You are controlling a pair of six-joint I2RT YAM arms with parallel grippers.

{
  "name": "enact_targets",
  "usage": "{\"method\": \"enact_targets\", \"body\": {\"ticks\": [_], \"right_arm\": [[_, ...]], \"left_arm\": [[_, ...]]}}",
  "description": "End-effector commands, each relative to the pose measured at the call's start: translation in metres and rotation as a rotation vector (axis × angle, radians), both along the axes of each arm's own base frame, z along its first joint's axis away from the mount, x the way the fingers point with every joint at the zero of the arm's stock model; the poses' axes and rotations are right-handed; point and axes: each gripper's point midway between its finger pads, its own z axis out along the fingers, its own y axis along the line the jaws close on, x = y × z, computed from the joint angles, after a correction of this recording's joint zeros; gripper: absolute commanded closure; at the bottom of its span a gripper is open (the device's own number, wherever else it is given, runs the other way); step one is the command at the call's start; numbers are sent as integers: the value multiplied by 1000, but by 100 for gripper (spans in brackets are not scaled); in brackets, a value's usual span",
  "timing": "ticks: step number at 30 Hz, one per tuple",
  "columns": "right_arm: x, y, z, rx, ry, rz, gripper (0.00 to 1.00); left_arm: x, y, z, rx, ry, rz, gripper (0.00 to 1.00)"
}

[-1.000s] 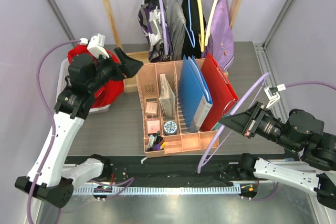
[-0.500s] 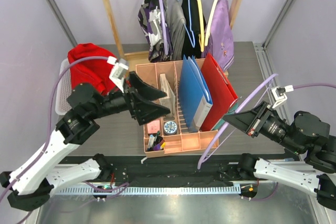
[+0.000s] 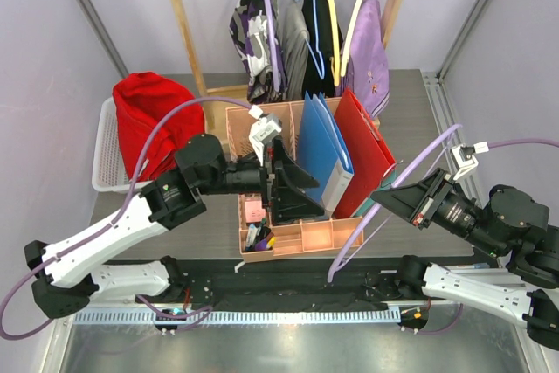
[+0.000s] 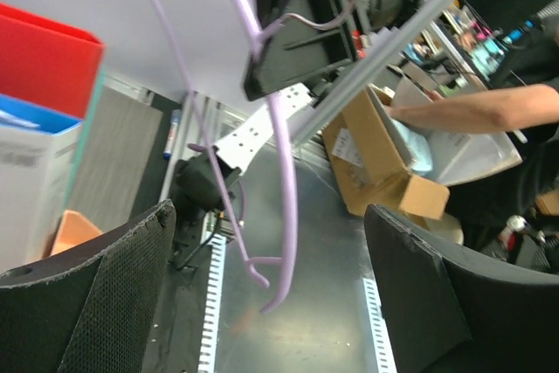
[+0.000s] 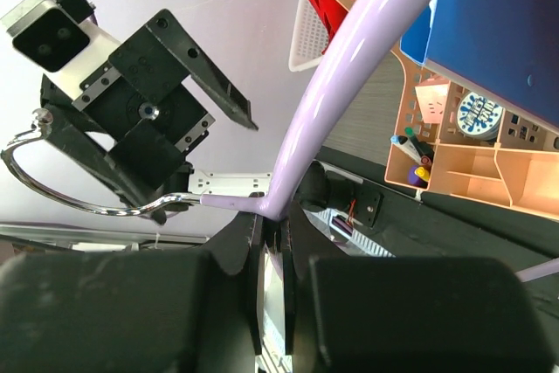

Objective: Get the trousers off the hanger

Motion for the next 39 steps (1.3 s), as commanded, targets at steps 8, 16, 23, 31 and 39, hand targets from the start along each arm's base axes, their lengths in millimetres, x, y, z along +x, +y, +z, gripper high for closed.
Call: {"method": "enact_targets", "body": {"ticks": [8, 16, 23, 31, 39], "right_arm": [[-3, -10, 40, 121, -50, -16, 99], [-5, -13, 46, 142, -56, -13, 99], [-6, -19, 45, 157, -53, -26, 99], [-5, -21, 44, 169, -37, -38, 99], [2, -29, 42, 208, -1, -104, 99]], "left_arm": [[-57, -32, 24, -97, -69, -191, 12], [-81, -72, 16, -49, -109, -208, 21], [-73, -93, 1, 64, -205, 15, 41], [-65, -102, -4, 138, -310, 263, 67], [-69, -99, -3, 252, -566, 546, 62]]}}
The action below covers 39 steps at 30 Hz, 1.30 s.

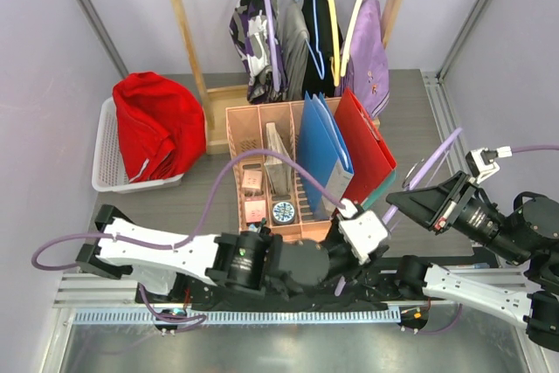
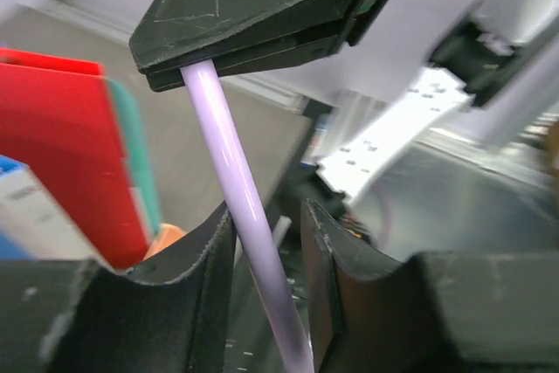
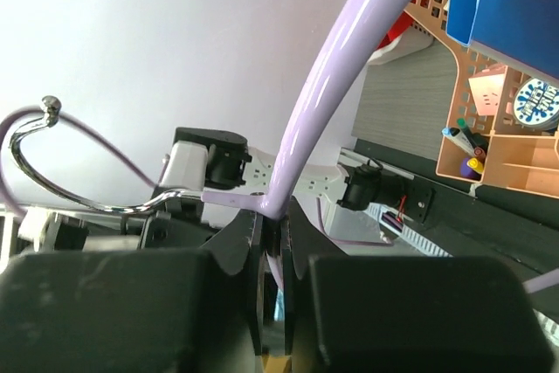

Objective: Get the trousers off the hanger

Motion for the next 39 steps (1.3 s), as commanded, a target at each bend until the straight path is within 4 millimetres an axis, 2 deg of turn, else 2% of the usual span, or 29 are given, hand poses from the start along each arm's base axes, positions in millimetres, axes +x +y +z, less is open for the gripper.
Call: {"method": "enact_targets", "body": {"ticks": [1, 2, 3, 5, 6, 10, 11, 16, 19, 20, 27, 38, 39], "right_arm": [[17, -13, 15, 77, -4, -125, 99], [18, -15, 15, 85, 0, -131, 99], [18, -14, 14, 84, 1, -130, 99], [18, -13, 14, 82, 4, -127, 99], [17, -13, 15, 84, 1, -124, 99], [16, -13, 14, 86, 4, -116, 99], [16, -12, 13, 88, 6, -116, 99], [14, -9, 14, 98, 7, -98, 99], [14, -8, 16, 105, 3, -93, 99], [13, -8, 17, 107, 1, -93, 99], [14, -9, 14, 101, -3, -97, 98], [9, -12, 18, 106, -41, -78, 67], [9, -11, 18, 101, -47, -73, 61]], "left_arm": [[5, 8, 25, 27, -201, 202, 60], [2, -1, 16, 52, -216, 210, 58], [2, 1, 22, 64, -250, 239, 58], [1, -6, 14, 114, -288, 253, 60], [1, -7, 19, 108, -284, 257, 62], [0, -8, 18, 113, -278, 251, 74], [1, -8, 18, 110, -271, 251, 80], [6, -11, 14, 123, -235, 238, 93], [10, -11, 11, 130, -225, 241, 95], [12, -11, 12, 128, -220, 248, 100], [15, -9, 17, 109, -182, 239, 100], [0, 2, 42, 33, -100, 117, 100], [1, 5, 46, 24, -97, 116, 100]]}}
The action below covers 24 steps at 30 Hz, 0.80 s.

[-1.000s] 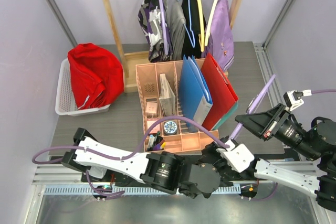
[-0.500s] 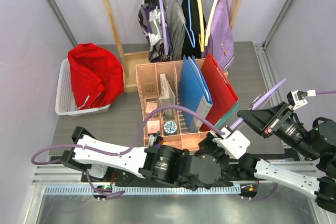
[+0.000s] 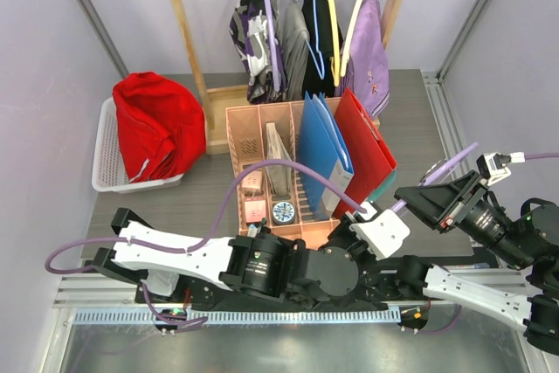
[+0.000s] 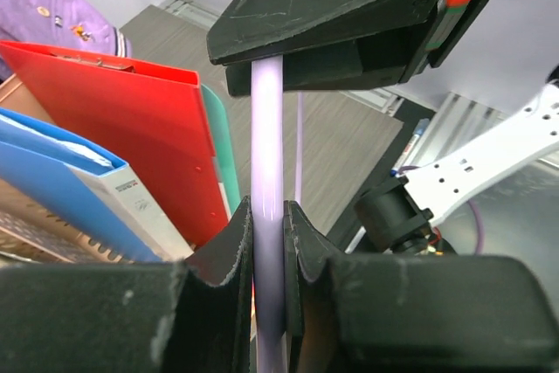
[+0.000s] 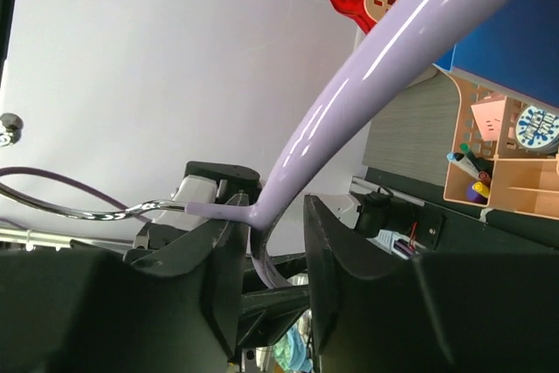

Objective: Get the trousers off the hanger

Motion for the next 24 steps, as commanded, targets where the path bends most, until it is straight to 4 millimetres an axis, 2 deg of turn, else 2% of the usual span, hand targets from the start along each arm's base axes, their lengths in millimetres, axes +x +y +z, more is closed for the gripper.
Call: {"method": "enact_targets", "body": {"ticks": [1, 2, 5, 8, 12, 15, 16, 18, 19, 24], "right_arm": [[-1, 6, 18, 30, -60, 25, 57], [-3, 7, 22, 35, -72, 37, 44], [-11, 14, 25, 8, -100, 97, 22], [-21, 21, 23, -34, -137, 167, 11], [-31, 21, 17, -80, -191, 219, 5], [-41, 21, 20, -89, -261, 271, 2], [-48, 24, 28, -65, -296, 308, 1], [-59, 32, 31, -59, -347, 388, 0], [-61, 35, 36, -46, -369, 402, 0], [-61, 40, 36, -80, -407, 421, 0]], "left_arm": [[-22, 5, 38, -116, 65, -145, 100], [-19, 7, 40, -121, 68, -137, 100], [-10, 13, 46, -138, 69, -116, 100], [-1, 19, 54, -152, 70, -95, 100], [13, 37, 70, -161, 48, -58, 100], [29, 59, 80, -164, 21, 6, 100], [36, 70, 86, -169, 8, 25, 100], [46, 84, 89, -172, 3, 64, 100], [50, 90, 91, -171, -3, 76, 100], [59, 127, 117, -245, -2, 95, 100]]}}
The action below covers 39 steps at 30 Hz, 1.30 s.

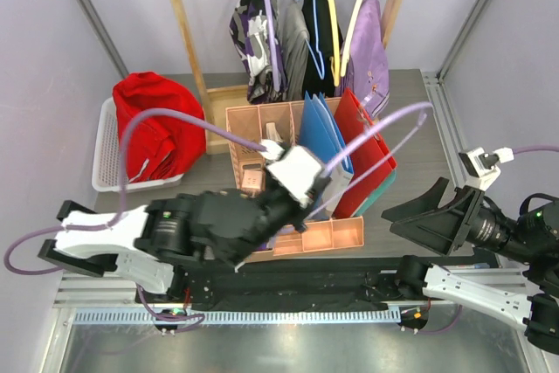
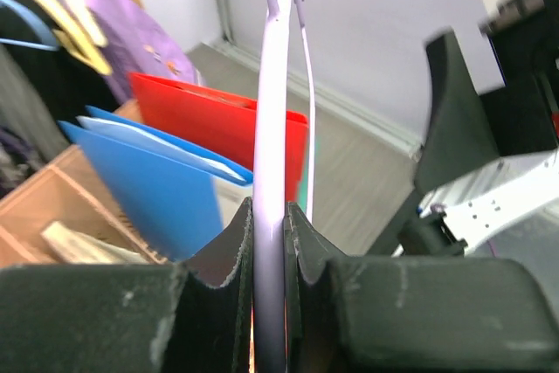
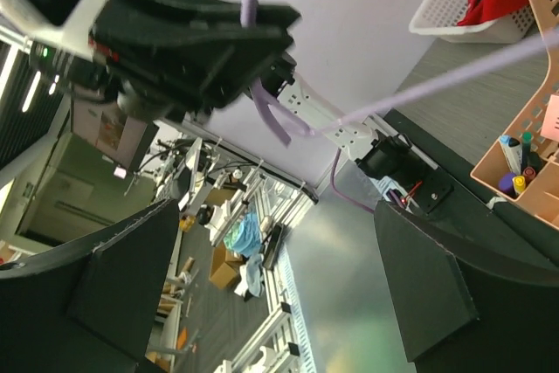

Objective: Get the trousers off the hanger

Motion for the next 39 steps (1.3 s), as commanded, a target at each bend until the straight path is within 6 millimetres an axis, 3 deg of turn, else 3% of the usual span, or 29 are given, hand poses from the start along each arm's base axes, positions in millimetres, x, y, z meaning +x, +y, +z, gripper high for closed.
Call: {"method": "enact_targets", "body": {"ticks": [1, 7, 11, 19, 22, 24, 29, 33, 39], "right_arm": [[-7, 8, 16, 14, -109, 56, 0], [-2, -5, 15, 22, -121, -4, 0], [2, -5, 8, 0, -105, -20, 0], [9, 6, -8, -48, -74, -24, 0], [11, 8, -14, -58, -62, -31, 0], [12, 9, -18, -63, -54, -30, 0], [13, 11, -22, -75, -44, -30, 0], [14, 12, -23, -76, -40, -32, 1], [15, 12, -26, -79, -19, -37, 0]], "left_arm": [[16, 49, 47, -141, 2, 60, 100], [33, 115, 68, -184, -13, 123, 100], [48, 169, 80, -199, -38, 195, 100], [59, 208, 90, -204, -108, 230, 100], [73, 225, 88, -186, -129, 378, 100], [79, 231, 91, -147, -171, 470, 100], [87, 218, 92, -37, -254, 572, 100], [104, 217, 93, -5, -270, 631, 100], [129, 230, 89, -5, -254, 751, 100]]}}
